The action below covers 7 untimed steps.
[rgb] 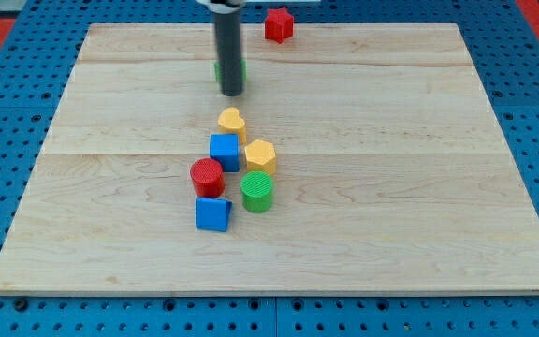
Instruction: Place the green star to the bottom right of the red star
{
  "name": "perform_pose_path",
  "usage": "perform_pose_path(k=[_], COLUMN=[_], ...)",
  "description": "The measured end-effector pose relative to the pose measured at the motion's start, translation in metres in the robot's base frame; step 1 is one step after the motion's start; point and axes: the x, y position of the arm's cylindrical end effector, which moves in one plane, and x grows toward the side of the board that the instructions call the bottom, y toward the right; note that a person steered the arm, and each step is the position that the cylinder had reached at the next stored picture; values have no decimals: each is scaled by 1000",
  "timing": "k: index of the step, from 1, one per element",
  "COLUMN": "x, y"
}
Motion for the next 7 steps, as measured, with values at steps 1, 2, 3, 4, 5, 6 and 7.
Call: perform_pose_path(k=[1, 2, 3, 4, 5, 6, 7], x=[-8, -26, -62, -76, -63, -56, -86], y=[-23, 7, 47, 43, 49, 64, 76])
